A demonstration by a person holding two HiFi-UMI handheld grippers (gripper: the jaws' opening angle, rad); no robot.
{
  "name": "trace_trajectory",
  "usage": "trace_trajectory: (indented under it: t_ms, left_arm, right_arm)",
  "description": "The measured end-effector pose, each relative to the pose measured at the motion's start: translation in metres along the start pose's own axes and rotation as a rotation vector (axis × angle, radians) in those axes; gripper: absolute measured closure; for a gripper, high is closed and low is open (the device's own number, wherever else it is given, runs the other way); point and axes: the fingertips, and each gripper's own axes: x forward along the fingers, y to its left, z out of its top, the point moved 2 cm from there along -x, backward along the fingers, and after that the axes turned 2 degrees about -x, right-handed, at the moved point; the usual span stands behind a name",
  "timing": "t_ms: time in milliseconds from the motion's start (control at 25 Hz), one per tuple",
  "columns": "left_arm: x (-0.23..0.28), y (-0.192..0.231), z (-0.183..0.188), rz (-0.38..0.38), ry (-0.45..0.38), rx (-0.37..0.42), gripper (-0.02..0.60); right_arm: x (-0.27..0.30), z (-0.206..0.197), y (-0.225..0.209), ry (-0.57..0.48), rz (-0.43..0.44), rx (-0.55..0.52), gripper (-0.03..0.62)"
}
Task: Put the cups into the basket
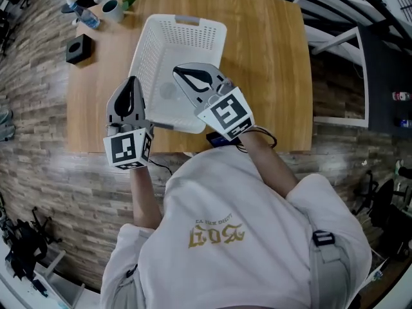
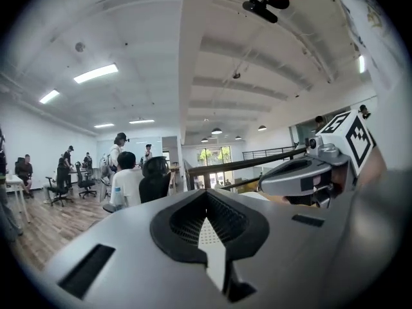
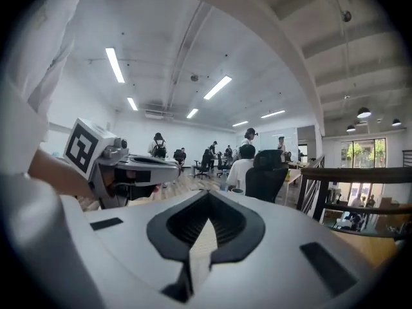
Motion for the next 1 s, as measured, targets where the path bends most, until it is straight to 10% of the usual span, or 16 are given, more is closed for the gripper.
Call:
trace_trajectory:
  t_ms: [360,1000]
  left_arm:
    - [-0.015,-0.009,0.013,0.044,-0.113,-0.062,0.574]
    - [-0.031,0.009,0.013,0.135,-0.163,-0.073,0.575]
  right_arm:
    - [-0.01,0.011,-0.015,-0.058,-0.214,0.1,0.585]
    - [-0.01,0.02,-0.002,-0.088,-0.209,0.068,0.585]
